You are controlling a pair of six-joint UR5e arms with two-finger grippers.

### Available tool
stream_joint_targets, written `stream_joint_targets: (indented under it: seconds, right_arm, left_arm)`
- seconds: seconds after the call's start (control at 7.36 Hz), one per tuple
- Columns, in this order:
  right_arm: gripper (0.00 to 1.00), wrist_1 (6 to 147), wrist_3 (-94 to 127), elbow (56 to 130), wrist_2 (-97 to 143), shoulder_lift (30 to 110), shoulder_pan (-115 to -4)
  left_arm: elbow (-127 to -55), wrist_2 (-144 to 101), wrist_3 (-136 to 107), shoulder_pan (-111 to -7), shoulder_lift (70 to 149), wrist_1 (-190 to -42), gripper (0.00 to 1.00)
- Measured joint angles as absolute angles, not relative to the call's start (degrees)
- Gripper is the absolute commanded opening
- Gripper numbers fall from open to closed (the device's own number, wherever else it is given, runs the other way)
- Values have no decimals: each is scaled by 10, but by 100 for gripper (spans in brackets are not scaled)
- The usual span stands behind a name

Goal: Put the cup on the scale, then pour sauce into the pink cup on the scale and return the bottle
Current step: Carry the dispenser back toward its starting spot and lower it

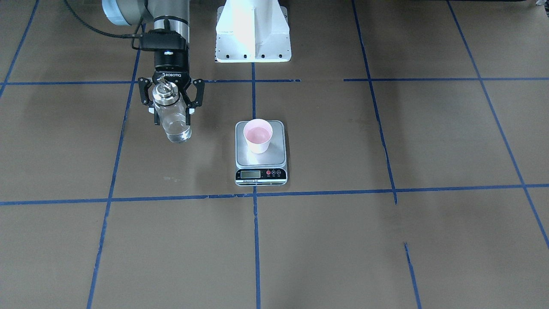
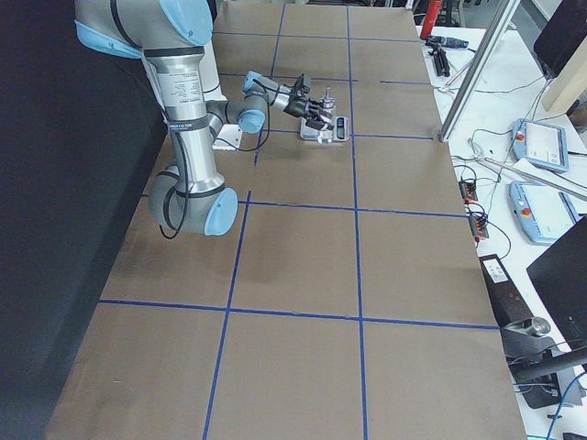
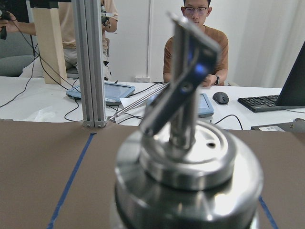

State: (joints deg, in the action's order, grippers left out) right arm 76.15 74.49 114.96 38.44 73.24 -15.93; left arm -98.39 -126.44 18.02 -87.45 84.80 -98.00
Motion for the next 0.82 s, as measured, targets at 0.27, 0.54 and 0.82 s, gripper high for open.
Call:
stream_joint_targets:
  seconds: [0.27,0.54,0.82]
  right_arm:
    - [0,762,797,1151,397,794,-169]
    - [0,761,854,1140,416,841,-190]
    - [0,761,884,1122,428,853,-200]
  left_arm:
    - [-985,-1264,180,-874,843,-981,100]
    - [-985,-1264,180,-874,842,-981,100]
    - [-987,-1264,180,-875,842,-982,100]
